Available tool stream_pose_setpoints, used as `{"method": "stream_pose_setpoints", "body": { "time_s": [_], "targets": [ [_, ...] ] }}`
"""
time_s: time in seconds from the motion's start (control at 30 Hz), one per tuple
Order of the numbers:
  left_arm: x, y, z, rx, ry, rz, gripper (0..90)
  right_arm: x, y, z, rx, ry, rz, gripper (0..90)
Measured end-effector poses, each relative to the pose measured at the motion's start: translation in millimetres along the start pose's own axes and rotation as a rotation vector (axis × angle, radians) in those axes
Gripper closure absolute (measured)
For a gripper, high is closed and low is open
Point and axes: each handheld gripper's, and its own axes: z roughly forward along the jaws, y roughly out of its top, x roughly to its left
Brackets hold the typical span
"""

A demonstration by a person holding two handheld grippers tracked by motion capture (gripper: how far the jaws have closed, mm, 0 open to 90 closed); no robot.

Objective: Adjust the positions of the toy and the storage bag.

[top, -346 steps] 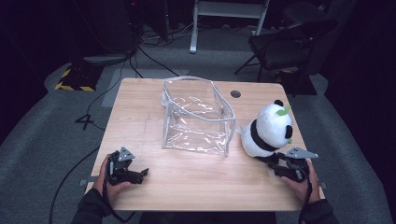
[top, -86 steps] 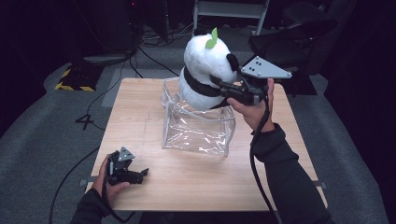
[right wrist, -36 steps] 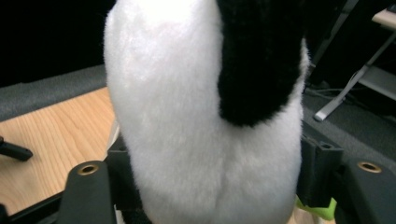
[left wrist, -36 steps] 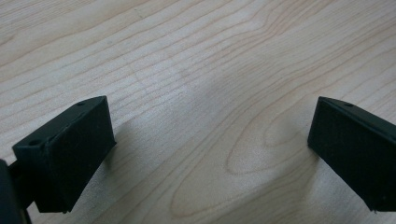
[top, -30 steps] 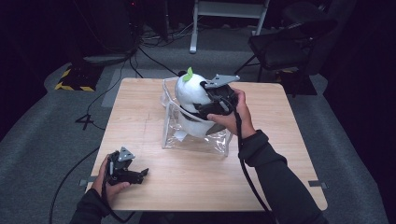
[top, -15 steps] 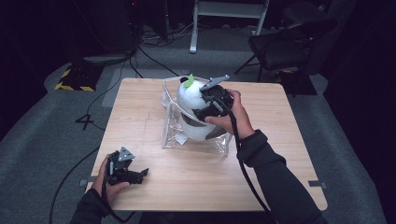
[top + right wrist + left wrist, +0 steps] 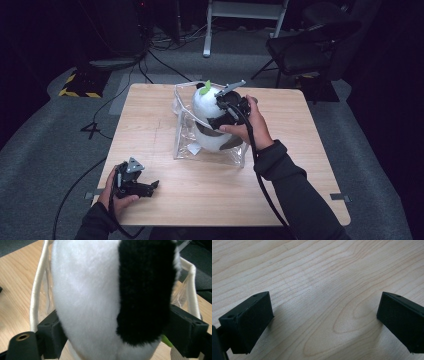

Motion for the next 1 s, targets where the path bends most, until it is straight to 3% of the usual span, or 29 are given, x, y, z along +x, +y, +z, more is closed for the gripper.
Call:
{"method": "stream_pose_setpoints", "body": {
  "time_s": [0.33, 0.4, 0.53, 0.67, 0.73, 1.0],
  "targets": [
    [0.0, 0.0, 0.0, -0.001, 0.001, 0.0, 0.6, -1.8, -3.8, -3.2, -0.042, 0.005, 0.01, 14.5],
    [-0.1, 0.0, 0.1, -0.001, 0.001, 0.0, 0.6, -1.2, -4.3, -4.4, -0.06, -0.019, 0.001, 16.5],
    [0.0, 0.0, 0.1, -0.001, 0.001, 0.0, 0.6, -3.1, -3.6, -13.8, -0.136, 0.011, 0.023, 21.6],
    [0.3, 0.1, 0.1, 0.0, -0.001, 0.002, 0.6, -3.1, -3.0, -8.7, -0.085, -0.006, -0.007, 21.6],
    [0.3, 0.2, 0.2, 0.0, -0.001, 0.003, 0.5, -5.1, -2.3, -9.0, -0.091, -0.002, 0.012, 21.7],
    [0.0, -0.2, 0.1, -0.001, -0.001, 0.002, 0.6, -10.0, -2.9, -16.4, -0.115, 0.019, 0.0, 21.4]
  ]
}}
